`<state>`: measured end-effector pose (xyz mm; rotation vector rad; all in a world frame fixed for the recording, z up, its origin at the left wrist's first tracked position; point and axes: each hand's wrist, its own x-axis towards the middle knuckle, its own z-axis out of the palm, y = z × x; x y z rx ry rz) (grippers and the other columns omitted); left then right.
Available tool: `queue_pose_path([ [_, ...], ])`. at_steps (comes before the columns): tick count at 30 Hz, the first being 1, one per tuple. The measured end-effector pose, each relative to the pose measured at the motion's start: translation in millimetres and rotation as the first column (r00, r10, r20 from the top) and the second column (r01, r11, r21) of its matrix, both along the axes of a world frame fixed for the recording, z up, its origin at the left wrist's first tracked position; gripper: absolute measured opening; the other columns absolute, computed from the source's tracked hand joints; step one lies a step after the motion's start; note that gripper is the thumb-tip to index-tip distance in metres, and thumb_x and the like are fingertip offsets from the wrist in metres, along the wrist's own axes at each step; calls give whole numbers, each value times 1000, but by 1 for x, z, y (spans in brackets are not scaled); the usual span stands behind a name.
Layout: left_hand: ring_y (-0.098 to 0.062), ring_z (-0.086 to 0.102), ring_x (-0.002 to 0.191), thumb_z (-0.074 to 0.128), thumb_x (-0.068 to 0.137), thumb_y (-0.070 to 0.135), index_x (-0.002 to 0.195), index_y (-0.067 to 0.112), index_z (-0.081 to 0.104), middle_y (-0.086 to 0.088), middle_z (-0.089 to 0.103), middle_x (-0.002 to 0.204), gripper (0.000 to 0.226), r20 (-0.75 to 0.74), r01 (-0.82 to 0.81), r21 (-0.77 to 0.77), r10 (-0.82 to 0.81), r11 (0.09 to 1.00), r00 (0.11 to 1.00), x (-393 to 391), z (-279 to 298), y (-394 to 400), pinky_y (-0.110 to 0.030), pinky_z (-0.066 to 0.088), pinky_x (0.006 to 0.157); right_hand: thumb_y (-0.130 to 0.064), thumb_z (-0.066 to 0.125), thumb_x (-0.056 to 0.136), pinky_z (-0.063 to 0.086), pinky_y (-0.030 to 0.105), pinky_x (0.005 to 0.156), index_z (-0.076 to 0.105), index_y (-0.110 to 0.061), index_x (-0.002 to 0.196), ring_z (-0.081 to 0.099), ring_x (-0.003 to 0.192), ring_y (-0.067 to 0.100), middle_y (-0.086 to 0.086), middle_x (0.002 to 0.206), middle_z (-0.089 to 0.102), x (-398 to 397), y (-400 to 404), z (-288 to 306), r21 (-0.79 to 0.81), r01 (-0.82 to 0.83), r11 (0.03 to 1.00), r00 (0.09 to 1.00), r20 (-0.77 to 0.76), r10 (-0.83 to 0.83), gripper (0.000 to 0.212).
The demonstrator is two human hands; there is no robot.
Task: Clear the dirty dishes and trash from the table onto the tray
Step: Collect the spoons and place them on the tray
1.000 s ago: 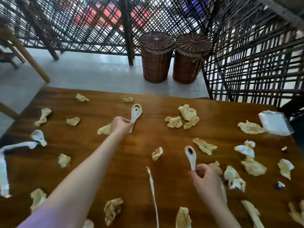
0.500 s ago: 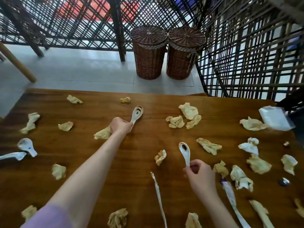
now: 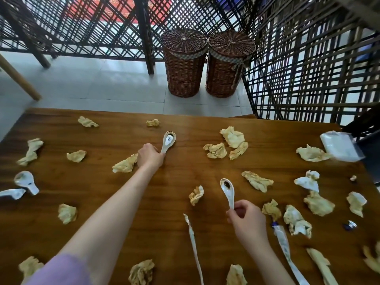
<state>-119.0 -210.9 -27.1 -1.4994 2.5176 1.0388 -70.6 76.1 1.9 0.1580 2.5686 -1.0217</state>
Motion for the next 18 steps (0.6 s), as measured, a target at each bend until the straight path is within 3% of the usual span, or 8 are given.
queue_pose_path([
  [11, -28, 61, 92, 65, 87, 25, 99, 7, 72, -12, 68, 102, 22, 15, 9, -3, -9, 1000, 1000, 5, 1, 12, -30, 44, 67, -15, 64, 87, 53, 19, 66, 64, -16, 100, 63, 79, 9, -4, 87, 65, 4, 7, -1, -29, -41, 999, 999, -9, 41, 13],
  [18, -27, 59, 98, 62, 90, 23, 102, 4, 68, -12, 65, 105, 24, 71, 4, 50, -8, 999, 997, 34, 11, 17, -33, 47, 77, -14, 64, 87, 48, 13, 59, 64, -20, 91, 61, 74, 2, -9, 81, 63, 10, 2, 5, -50, -131, 990, 990, -50, 128, 7],
])
